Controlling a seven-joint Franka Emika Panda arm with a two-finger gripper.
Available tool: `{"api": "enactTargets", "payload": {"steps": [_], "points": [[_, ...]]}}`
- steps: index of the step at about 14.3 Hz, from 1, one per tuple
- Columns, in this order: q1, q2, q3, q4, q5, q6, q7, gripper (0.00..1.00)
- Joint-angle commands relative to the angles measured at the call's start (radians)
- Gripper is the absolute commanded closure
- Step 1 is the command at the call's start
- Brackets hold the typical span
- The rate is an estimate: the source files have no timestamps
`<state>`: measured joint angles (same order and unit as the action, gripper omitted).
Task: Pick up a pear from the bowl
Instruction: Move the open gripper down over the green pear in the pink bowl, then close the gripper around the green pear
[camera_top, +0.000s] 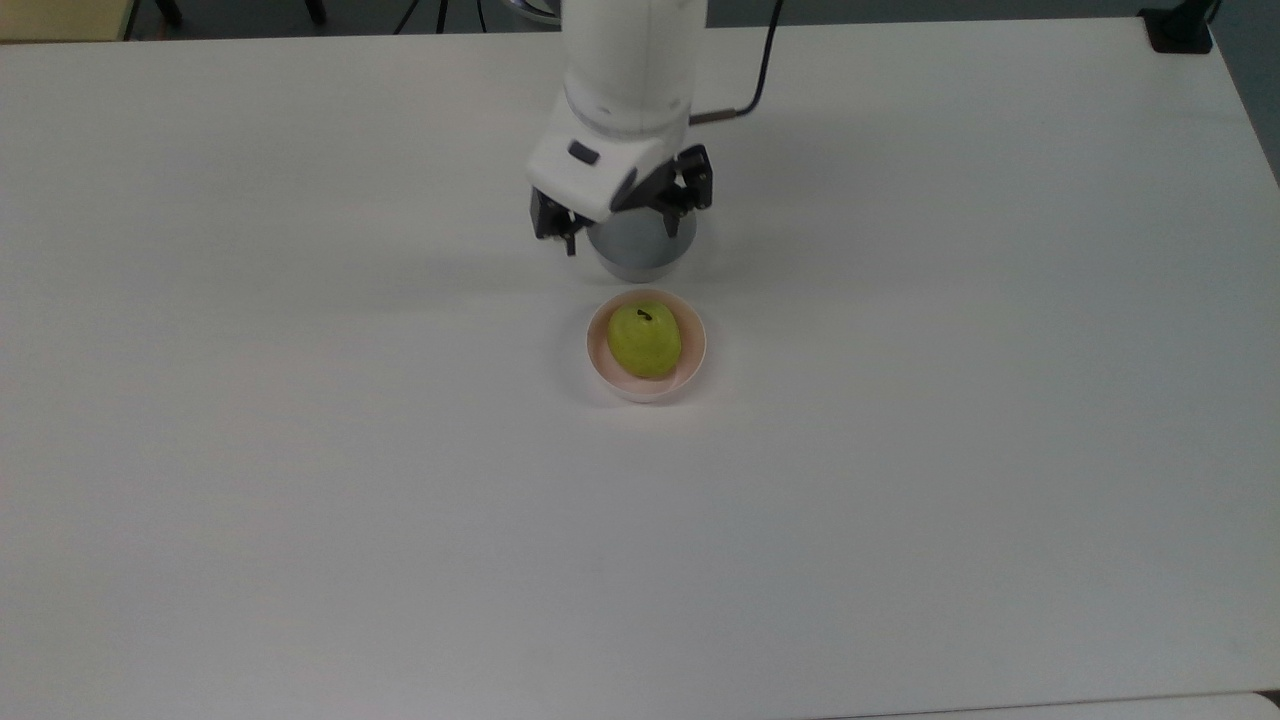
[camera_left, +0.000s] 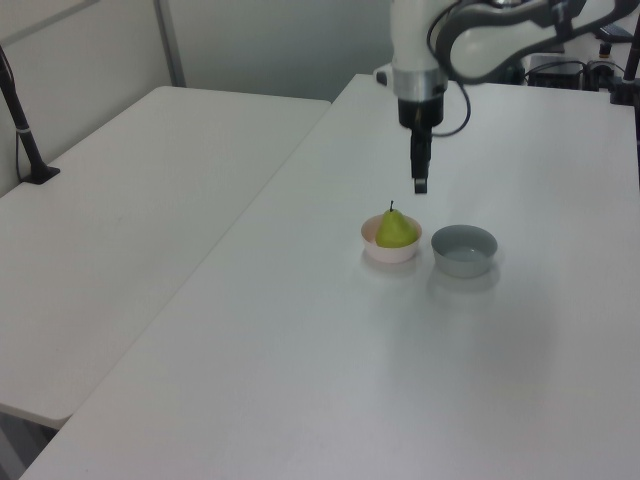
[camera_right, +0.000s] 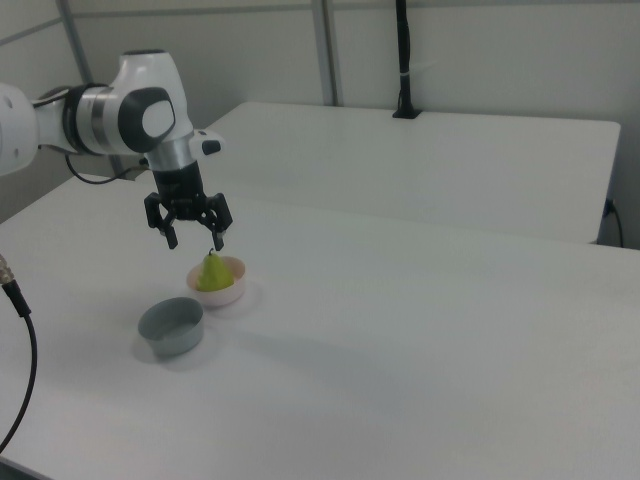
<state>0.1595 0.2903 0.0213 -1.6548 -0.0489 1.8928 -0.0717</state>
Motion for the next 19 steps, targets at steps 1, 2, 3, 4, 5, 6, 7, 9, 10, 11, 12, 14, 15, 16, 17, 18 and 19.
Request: {"api": "enactTargets", "payload": {"steps": [1,2,3,4,5,6,7,9,10,11,12,14,15,16,17,18,19], "points": [[0.034,0.061,-0.012,-0.011,-0.012,0.083,-0.017,0.05],[0.054,0.082,-0.012,-0.010,-0.025,0.103,-0.011,0.10],[0.052,0.095,-0.012,-0.008,-0.029,0.118,-0.005,0.11],[0.051,0.110,-0.012,-0.008,-0.029,0.143,0.000,0.11],[0.048,0.124,-0.012,-0.008,-0.029,0.161,0.000,0.11],[0.046,0.137,-0.012,-0.008,-0.029,0.186,0.001,0.11],[0.045,0.150,-0.012,-0.008,-0.029,0.210,0.001,0.14],[0.041,0.165,-0.014,-0.003,-0.029,0.223,0.001,0.14],[0.038,0.168,-0.014,-0.005,-0.031,0.239,0.001,0.14],[0.037,0.171,-0.014,-0.005,-0.029,0.252,0.001,0.14],[0.037,0.177,-0.014,-0.005,-0.031,0.255,0.001,0.18],[0.037,0.181,-0.014,-0.005,-0.034,0.258,0.001,0.22],[0.037,0.187,-0.014,-0.005,-0.042,0.258,0.001,0.29],[0.038,0.187,-0.014,-0.005,-0.043,0.258,0.001,0.34],[0.037,0.185,-0.014,-0.003,-0.043,0.256,0.001,0.43],[0.037,0.185,-0.014,-0.003,-0.043,0.256,0.001,0.47],[0.037,0.182,-0.014,-0.002,-0.043,0.253,0.001,0.47]]}}
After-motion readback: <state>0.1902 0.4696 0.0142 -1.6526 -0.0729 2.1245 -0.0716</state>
